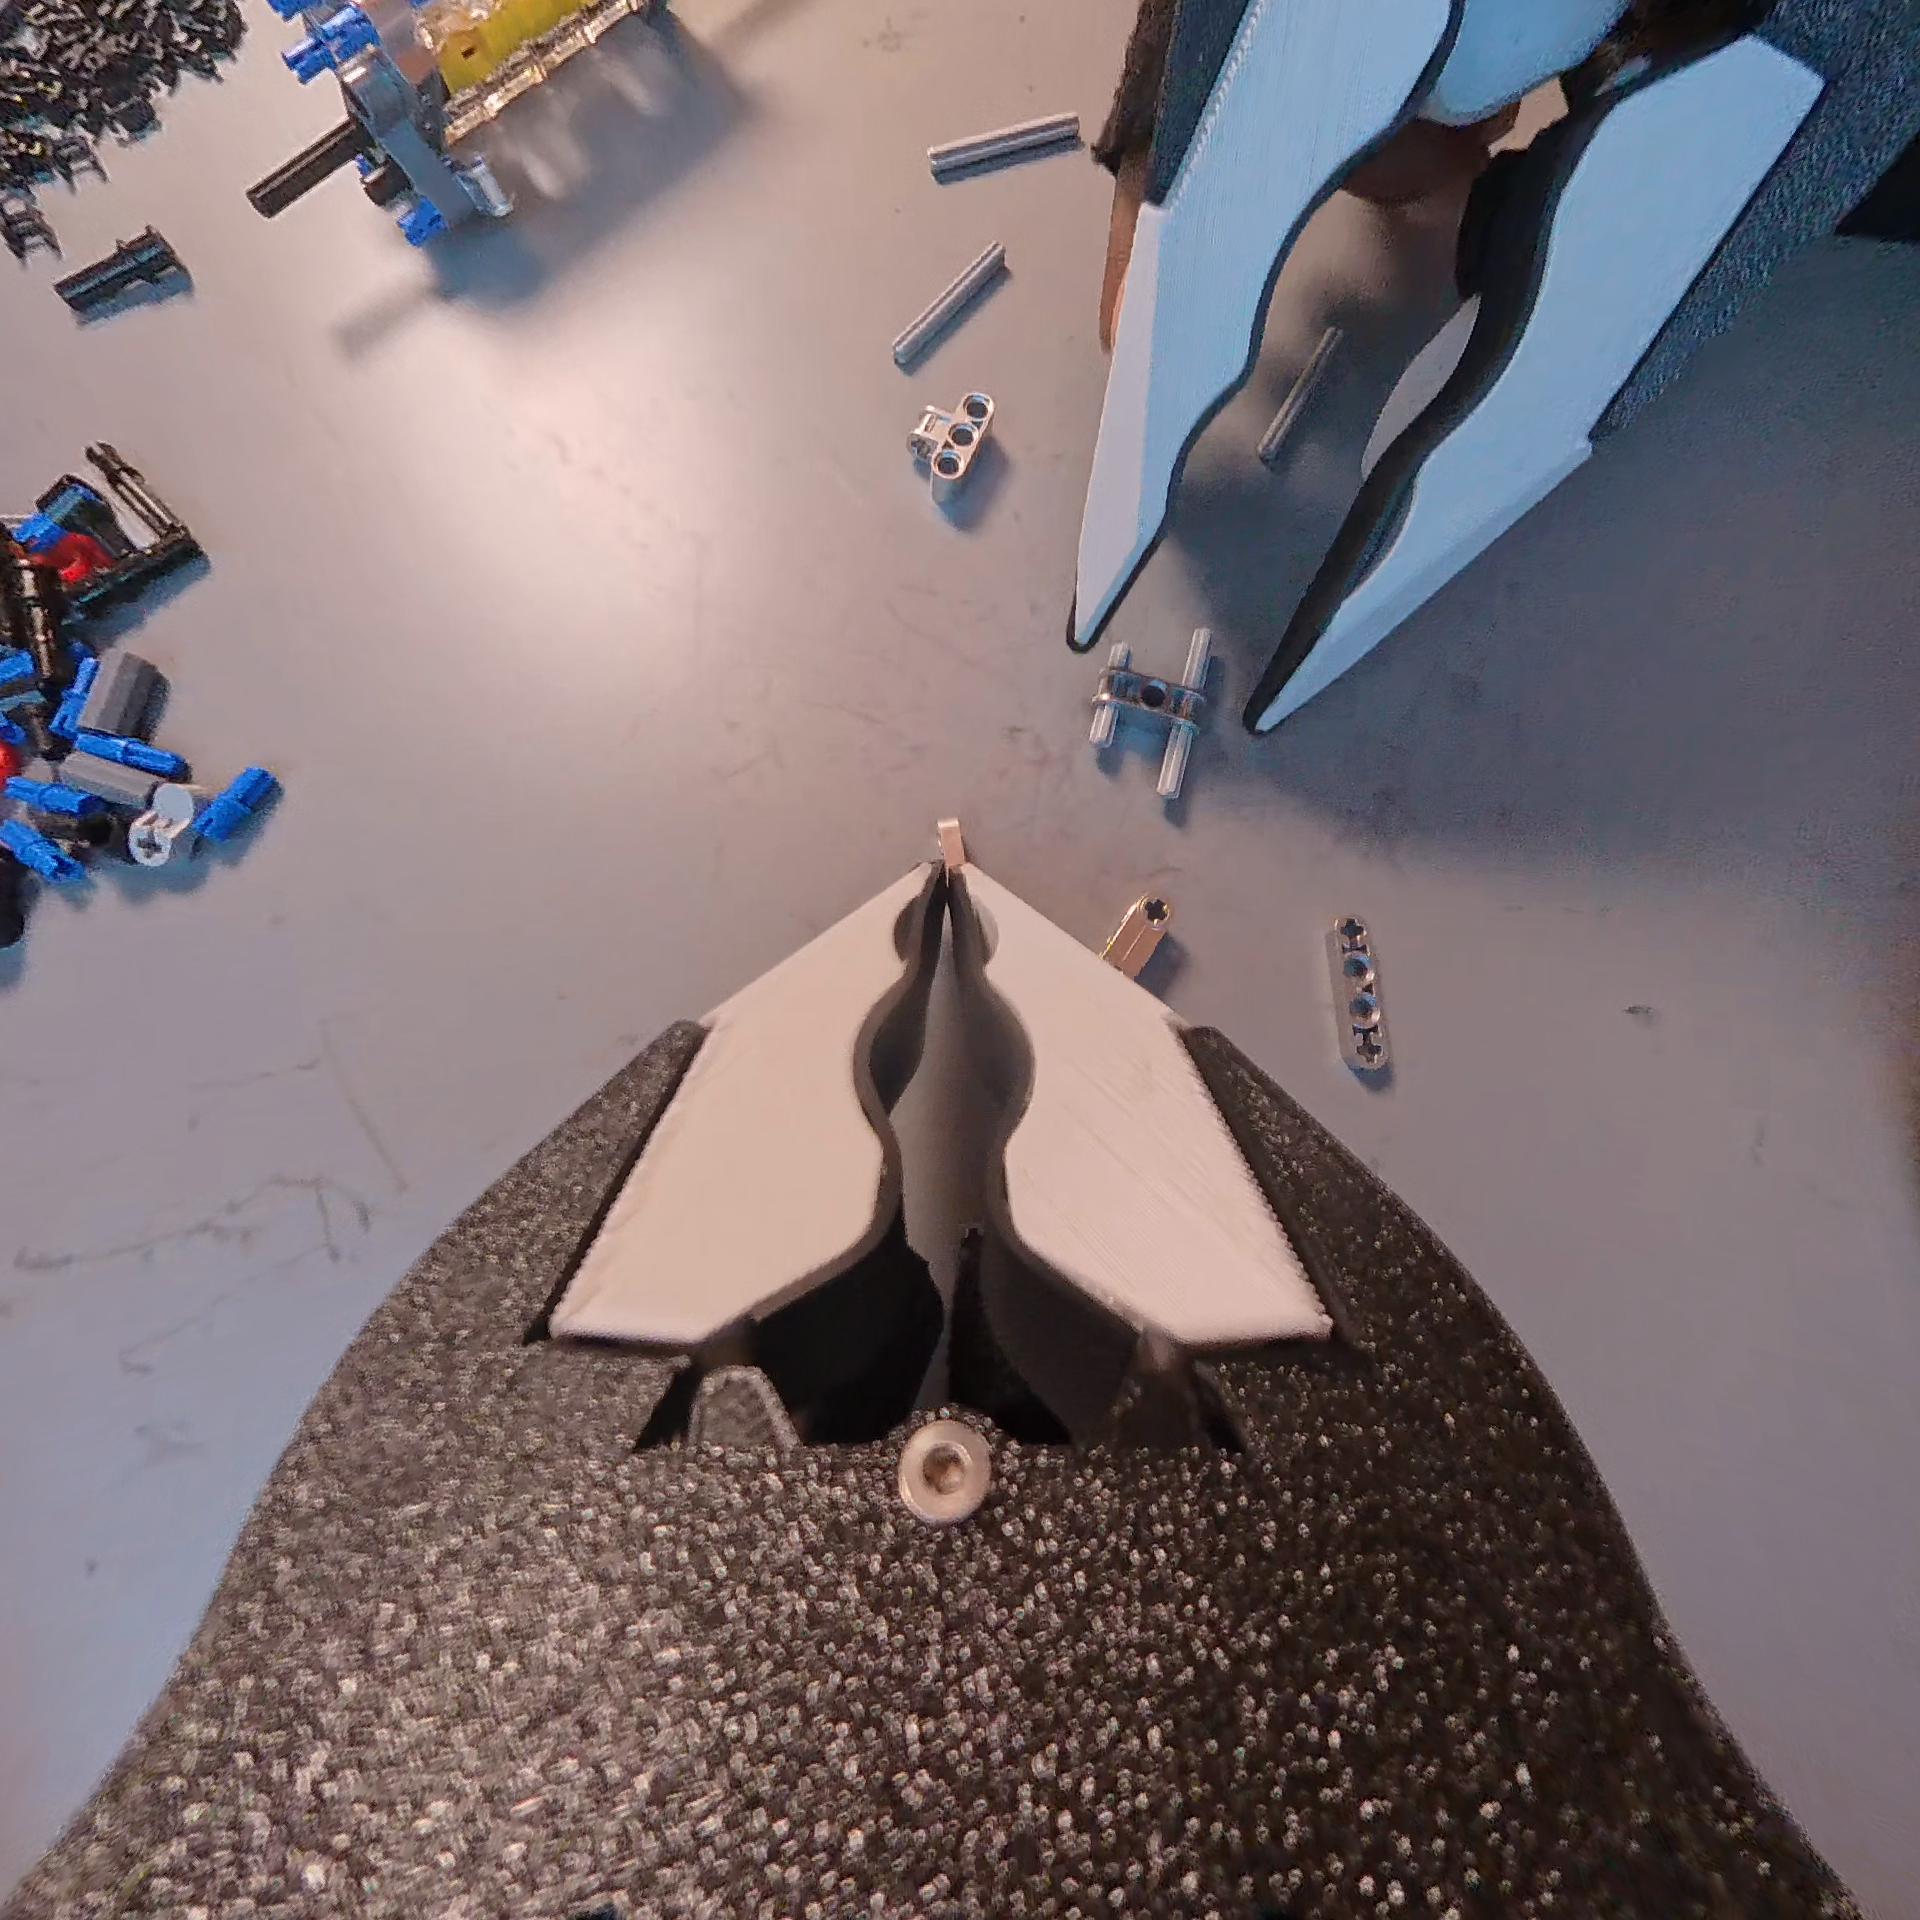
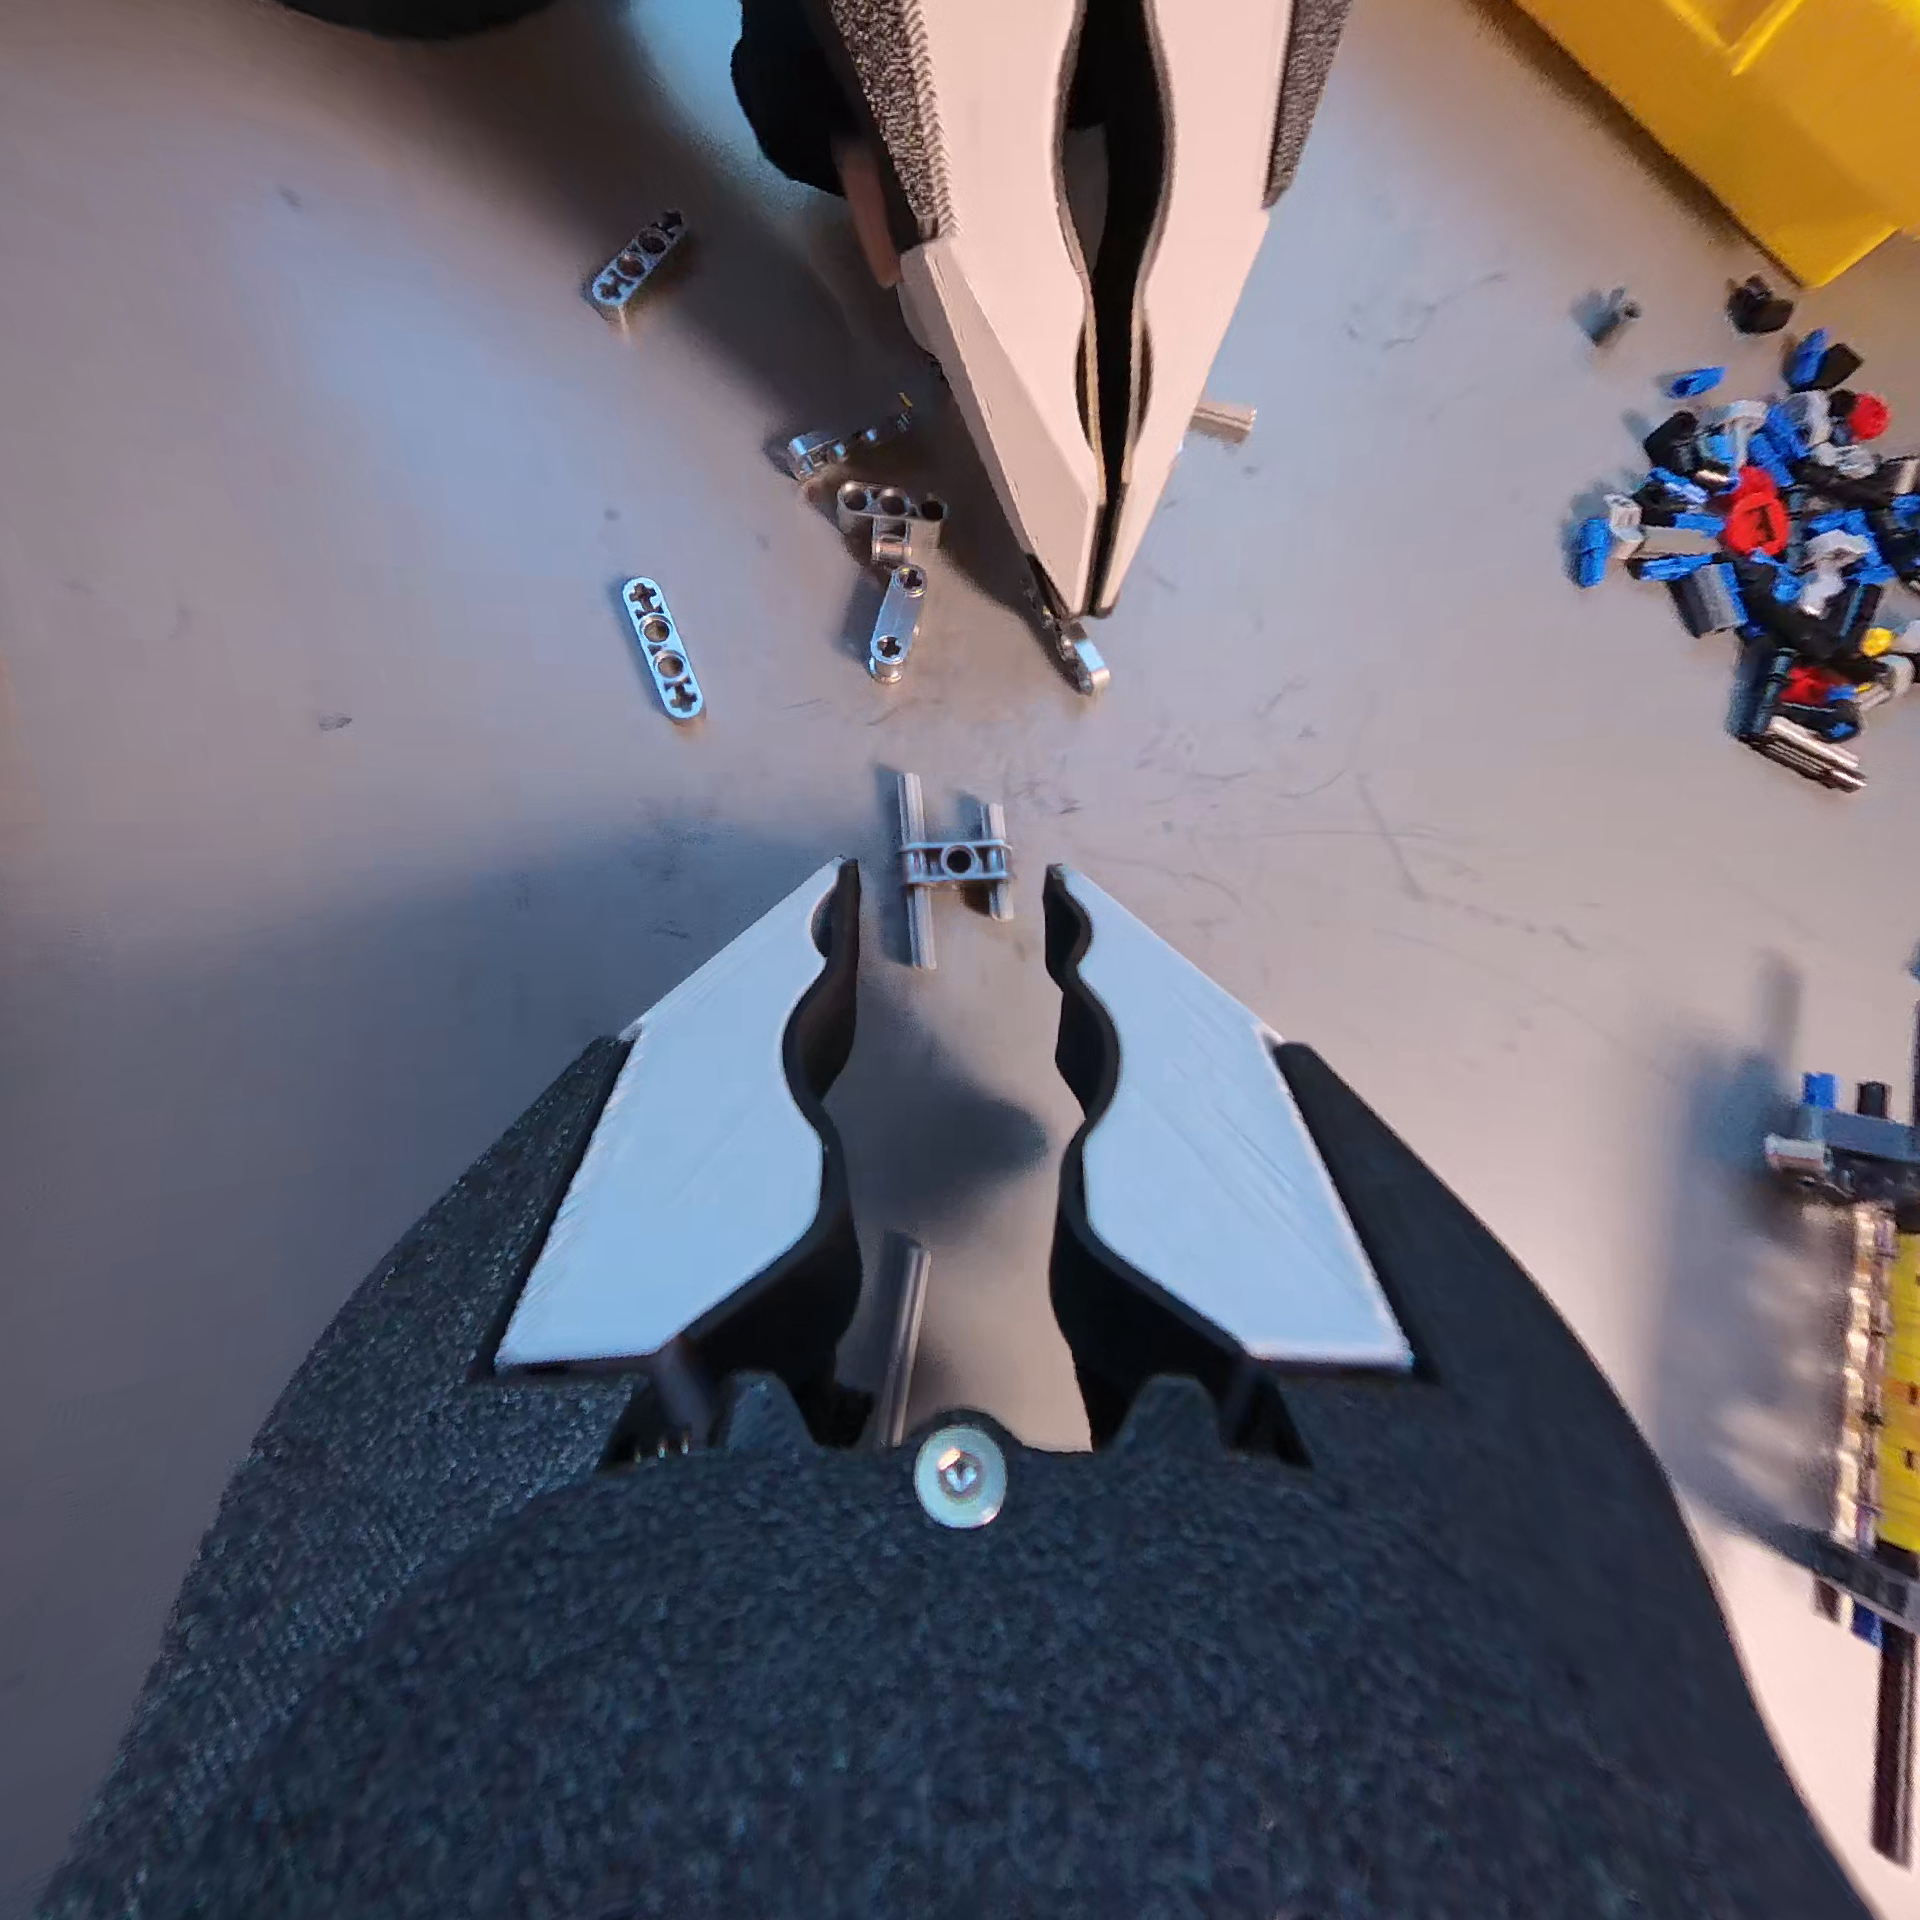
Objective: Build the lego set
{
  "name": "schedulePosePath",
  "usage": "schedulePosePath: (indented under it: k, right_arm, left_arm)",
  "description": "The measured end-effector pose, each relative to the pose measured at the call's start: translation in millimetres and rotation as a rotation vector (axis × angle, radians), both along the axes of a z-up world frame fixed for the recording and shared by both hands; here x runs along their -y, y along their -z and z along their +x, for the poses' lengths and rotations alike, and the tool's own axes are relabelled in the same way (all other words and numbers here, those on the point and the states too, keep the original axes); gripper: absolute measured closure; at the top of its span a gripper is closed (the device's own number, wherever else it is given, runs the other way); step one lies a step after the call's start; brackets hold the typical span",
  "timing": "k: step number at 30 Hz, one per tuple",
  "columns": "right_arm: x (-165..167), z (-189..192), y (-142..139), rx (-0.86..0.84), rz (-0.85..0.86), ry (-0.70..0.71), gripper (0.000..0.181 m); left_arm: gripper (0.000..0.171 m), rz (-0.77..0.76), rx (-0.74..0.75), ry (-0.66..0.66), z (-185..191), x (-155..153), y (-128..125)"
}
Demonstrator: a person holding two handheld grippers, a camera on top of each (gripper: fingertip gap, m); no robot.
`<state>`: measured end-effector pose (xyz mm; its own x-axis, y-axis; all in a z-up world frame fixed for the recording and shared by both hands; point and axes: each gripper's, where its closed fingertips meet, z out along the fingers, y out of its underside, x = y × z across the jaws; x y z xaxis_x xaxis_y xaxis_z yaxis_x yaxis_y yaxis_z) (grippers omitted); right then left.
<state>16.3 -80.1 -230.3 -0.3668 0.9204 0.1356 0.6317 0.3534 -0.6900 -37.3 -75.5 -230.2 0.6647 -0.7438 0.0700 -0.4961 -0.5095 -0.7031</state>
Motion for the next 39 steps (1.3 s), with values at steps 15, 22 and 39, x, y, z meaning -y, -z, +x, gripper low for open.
schedulePosePath:
  k: [15, 22, 39]
  right_arm:
    - [-5, 3, 6, 0.067, -0.001, 0.100, 0.161]
    - [-24, 6, 6, 0.075, -0.046, 0.281, 0.161]
    - [-17, 13, 7, 0.080, -0.021, 0.228, 0.161]
  left_arm:
    - [0.169, -0.111, 0.026, -0.055, 0, 0, 6]
    - [0.169, -0.165, 0.101, -0.145, 20, -8, 1]
    - [0.153, -0.176, 0.114, 0.088, 39, 21, -3]
